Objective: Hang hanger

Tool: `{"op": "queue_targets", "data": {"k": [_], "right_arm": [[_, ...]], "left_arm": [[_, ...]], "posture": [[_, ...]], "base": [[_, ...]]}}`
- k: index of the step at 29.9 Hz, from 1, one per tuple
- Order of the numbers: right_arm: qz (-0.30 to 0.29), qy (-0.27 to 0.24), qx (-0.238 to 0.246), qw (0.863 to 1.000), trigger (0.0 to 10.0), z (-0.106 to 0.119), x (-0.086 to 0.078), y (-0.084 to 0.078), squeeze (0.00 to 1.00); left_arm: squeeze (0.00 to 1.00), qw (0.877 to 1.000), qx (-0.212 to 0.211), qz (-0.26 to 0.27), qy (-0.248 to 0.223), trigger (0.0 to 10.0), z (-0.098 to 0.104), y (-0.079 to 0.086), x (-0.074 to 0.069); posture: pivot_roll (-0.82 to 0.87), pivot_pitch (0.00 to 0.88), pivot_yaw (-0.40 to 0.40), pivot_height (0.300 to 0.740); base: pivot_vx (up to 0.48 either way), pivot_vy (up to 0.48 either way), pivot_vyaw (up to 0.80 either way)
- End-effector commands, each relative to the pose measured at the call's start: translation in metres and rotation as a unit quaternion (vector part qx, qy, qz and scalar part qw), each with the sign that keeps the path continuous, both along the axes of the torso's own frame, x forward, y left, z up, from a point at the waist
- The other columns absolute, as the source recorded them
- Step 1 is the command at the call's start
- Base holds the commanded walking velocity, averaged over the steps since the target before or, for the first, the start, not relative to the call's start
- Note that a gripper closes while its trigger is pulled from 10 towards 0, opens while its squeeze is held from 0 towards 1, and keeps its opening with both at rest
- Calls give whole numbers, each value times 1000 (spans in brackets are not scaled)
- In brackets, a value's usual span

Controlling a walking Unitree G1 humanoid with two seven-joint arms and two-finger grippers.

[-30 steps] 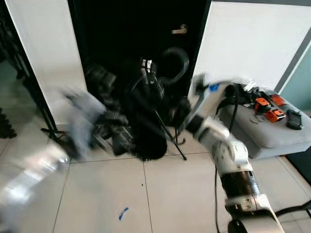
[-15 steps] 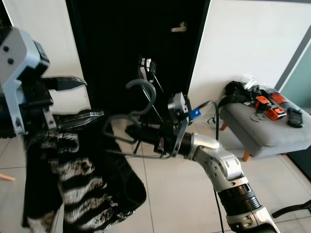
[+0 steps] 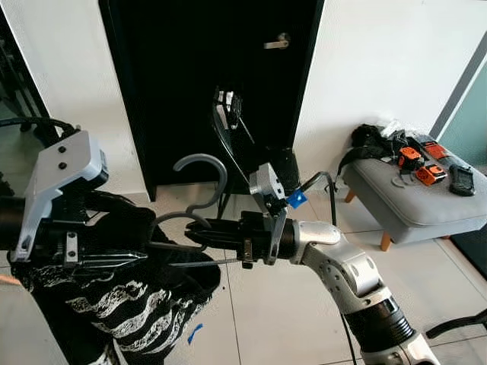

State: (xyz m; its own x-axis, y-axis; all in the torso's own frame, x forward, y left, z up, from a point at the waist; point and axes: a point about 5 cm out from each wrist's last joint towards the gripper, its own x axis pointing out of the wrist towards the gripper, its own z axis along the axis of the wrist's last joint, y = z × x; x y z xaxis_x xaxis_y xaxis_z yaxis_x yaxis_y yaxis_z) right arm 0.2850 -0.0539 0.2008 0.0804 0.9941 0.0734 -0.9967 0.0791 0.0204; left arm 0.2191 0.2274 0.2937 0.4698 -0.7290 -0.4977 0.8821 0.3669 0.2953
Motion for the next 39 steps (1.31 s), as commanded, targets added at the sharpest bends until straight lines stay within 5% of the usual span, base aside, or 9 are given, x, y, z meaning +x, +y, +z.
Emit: {"op": "queue_targets", "data": {"k": [1, 12, 21, 22, 39], "right_arm": [[9, -22, 11, 1000, 10000, 10, -3, 0, 0], [27, -25, 5, 999, 10000, 13, -9, -3, 0], [28, -29, 16, 999, 10000, 21, -10, -5, 0], [29, -29, 19, 999, 10000, 23, -10, -5, 0], [29, -22, 56, 998, 10000, 35, -11, -8, 0]], "left_arm": [[0, 1000, 23, 9, 4, 10000, -1, 3, 1], [0, 999, 38, 34, 9, 10000, -12, 13, 4], [0, 998, 22, 3, 55, 9647, -31, 3, 0], [0, 998, 9, 0, 56, 0, -33, 0, 1], [0, 998, 3, -8, 59, 0, -46, -9, 3]], "posture": [[71, 10, -19, 740], [60, 15, -27, 740], [52, 22, -28, 740], [49, 25, -28, 740], [42, 20, -30, 740]], "base": [[0, 0, 0], [0, 0, 0], [0, 0, 0], [0, 0, 0], [0, 0, 0]]}}
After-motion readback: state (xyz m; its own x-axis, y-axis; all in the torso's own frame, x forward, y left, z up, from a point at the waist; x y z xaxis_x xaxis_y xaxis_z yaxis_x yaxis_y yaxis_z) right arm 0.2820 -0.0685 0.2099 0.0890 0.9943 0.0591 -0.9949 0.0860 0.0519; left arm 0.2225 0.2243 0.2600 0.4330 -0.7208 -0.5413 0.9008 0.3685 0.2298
